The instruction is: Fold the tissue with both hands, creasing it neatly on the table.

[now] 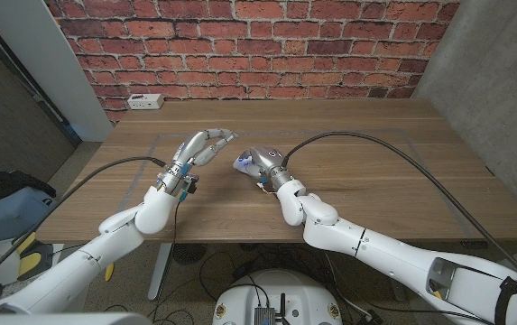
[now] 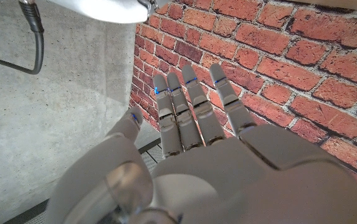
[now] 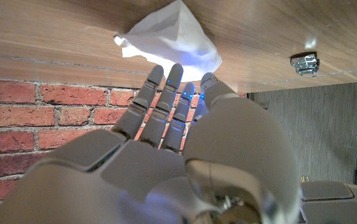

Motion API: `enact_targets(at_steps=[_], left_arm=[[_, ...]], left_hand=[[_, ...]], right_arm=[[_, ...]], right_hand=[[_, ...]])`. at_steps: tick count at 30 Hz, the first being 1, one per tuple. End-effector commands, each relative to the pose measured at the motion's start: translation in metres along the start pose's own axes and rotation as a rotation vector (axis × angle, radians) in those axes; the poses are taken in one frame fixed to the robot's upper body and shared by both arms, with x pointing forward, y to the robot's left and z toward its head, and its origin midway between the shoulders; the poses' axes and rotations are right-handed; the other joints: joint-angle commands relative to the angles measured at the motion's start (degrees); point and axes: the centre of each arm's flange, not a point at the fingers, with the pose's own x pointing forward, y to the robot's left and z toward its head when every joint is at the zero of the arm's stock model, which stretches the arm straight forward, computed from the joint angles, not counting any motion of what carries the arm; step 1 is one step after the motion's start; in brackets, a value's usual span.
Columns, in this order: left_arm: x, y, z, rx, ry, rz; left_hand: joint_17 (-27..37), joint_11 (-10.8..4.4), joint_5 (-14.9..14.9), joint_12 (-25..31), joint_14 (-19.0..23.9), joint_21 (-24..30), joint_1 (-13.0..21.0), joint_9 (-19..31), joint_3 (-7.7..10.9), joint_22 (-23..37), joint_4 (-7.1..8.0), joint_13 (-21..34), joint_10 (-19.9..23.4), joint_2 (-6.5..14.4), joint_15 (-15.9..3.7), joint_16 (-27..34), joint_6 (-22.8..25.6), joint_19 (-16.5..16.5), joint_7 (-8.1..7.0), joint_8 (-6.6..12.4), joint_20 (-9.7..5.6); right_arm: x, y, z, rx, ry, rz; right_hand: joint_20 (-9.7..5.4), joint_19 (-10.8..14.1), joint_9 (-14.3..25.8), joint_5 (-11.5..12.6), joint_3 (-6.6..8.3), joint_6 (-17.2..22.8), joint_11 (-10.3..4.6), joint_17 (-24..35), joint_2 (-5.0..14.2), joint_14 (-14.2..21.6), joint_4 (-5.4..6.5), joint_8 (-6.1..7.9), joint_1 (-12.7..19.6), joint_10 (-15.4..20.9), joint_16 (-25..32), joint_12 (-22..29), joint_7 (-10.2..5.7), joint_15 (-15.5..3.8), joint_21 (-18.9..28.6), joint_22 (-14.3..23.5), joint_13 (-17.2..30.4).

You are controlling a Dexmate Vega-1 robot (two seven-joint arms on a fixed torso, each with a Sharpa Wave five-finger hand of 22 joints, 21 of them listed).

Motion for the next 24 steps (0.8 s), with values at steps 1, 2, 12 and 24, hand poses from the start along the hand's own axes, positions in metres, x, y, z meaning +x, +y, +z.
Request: enact_targets(at_steps=[1,2,12,24], left_arm=[[-0.003,0.000,0.001,-0.010,0.007,0.011],[-0.004,0.000,0.001,-0.011,0.008,0.011],[-0.006,0.002,0.000,-0.009,0.012,0.016],[-0.006,0.003,-0.002,-0.012,0.018,0.016]], left_hand=[[0.2,0.10,-0.1,0.2,0.4,0.3,-0.6,0.2,0.39,0.2,-0.08,0.1,0.1,-0.2,0.03,0.3,-0.4,0.5,-0.14,0.03,-0.16],[0.2,0.04,-0.1,0.2,0.4,0.3,-0.6,0.2,0.42,0.2,-0.09,0.1,0.1,-0.2,0.02,0.2,-0.5,0.5,-0.17,0.00,-0.14],[0.2,-0.18,-0.2,0.2,0.5,0.4,-0.8,0.2,0.65,0.2,-0.18,0.2,0.2,-0.2,0.03,0.2,-0.8,0.4,-0.16,-0.07,-0.15],[0.2,-0.11,-0.2,0.2,1.0,0.5,-1.1,0.2,0.94,0.3,-0.29,0.2,0.2,-0.3,-0.02,0.4,-1.1,0.4,-0.30,-0.14,-0.15]], right_arm=[[0.008,0.006,0.011,-0.024,-0.040,0.078],[0.008,0.007,0.012,-0.027,-0.043,0.082],[0.021,0.011,0.010,-0.041,-0.019,0.165],[0.038,0.015,0.003,0.010,-0.004,0.286]], right_hand=[[0.11,-1.1,0.0,-0.6,1.01,-1.4,-1.00,-2.0,-0.57,-1.8,0.63,-0.68,-0.7,-0.7,-2.5,-1.1,-0.25,-7.93,0.5,0.0,-0.4],[0.16,-1.2,0.0,-0.6,1.18,-1.4,-1.38,-2.4,-0.61,-2.0,0.68,-0.68,-0.8,-1.0,-3.0,-1.4,-0.42,-7.97,0.6,0.0,-0.5],[1.08,-3.7,-0.4,-0.9,1.95,-3.8,-1.00,-6.5,-1.97,-9.1,0.83,-1.61,-2.4,-4.6,-8.6,-5.2,-0.10,-7.44,0.8,-0.5,-2.1],[2.06,-6.9,-0.4,-0.8,-0.32,-4.2,-1.38,-11.8,-3.76,-15.8,2.95,-1.43,-8.5,-5.6,-11.1,-7.5,1.11,-5.87,0.2,-1.3,-4.0]])
